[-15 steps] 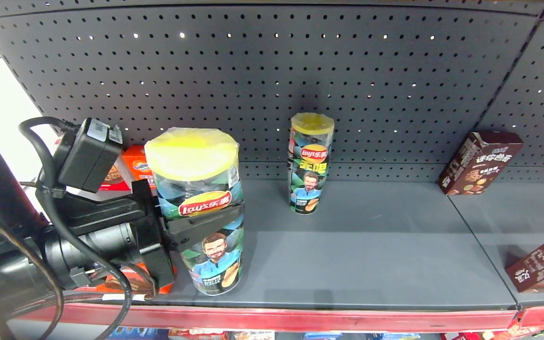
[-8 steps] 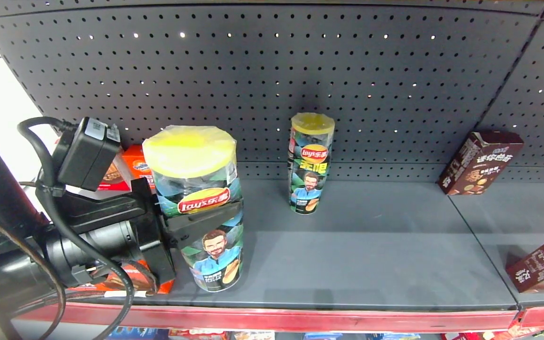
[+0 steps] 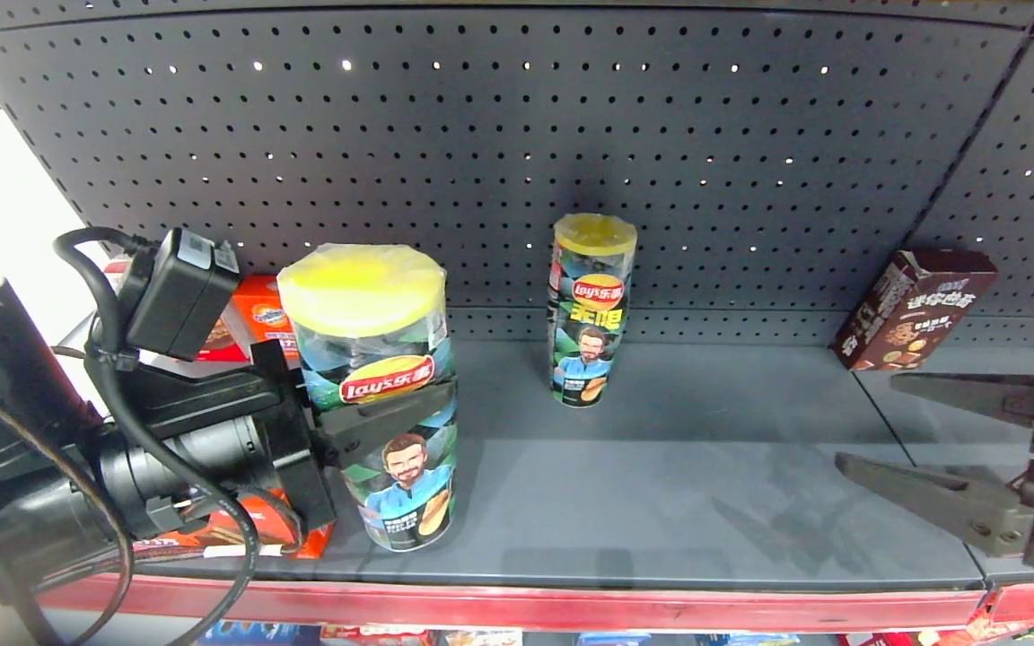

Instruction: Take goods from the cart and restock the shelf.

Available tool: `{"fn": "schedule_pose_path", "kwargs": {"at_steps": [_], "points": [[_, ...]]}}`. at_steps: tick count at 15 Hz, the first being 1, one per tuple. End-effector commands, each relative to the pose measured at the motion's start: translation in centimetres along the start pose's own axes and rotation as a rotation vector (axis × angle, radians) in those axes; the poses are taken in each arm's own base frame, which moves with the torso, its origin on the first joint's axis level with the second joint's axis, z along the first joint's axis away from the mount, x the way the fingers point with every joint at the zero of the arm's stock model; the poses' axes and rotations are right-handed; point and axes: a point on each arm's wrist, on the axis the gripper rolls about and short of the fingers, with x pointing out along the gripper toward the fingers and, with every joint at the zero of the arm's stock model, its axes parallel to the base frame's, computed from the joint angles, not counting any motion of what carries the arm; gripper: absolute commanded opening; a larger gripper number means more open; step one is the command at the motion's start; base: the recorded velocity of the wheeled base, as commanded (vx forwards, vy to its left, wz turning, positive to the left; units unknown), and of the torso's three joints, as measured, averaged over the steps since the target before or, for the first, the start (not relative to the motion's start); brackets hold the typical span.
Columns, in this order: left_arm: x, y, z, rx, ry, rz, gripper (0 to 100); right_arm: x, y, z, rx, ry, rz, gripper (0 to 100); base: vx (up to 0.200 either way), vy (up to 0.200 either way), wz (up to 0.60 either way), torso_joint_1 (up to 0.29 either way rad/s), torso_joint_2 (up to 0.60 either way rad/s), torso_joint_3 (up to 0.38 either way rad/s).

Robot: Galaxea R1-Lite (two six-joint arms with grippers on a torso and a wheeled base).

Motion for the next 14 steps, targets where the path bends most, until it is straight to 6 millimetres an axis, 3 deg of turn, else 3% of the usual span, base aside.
{"fn": "schedule_pose_path", "kwargs": {"at_steps": [1,6,8,14], "points": [[-0.2,0.5,-0.1,-0.003,0.005,0.025,0,5.8,-0.8,0.5,0.003,0.051,0.046,100,0.0,0.0,0.0,0.0,0.0,0.0],[0.0,0.7,-0.4,-0.011,0.015,0.028,0,11.5,-4.3,0.7,-0.022,0.018,0.116,100,0.0,0.0,0.0,0.0,0.0,0.0],[0.2,0.9,-0.6,-0.016,0.023,0.03,0,13.7,-6.3,0.8,-0.09,-0.075,0.206,100,0.0,0.0,0.0,0.0,0.0,0.0],[0.7,1.2,-1.0,-0.024,0.036,0.032,0,16.7,-9.4,0.2,-0.2,-0.255,0.503,100,0.0,0.0,0.0,0.0,0.0,0.0]]}}
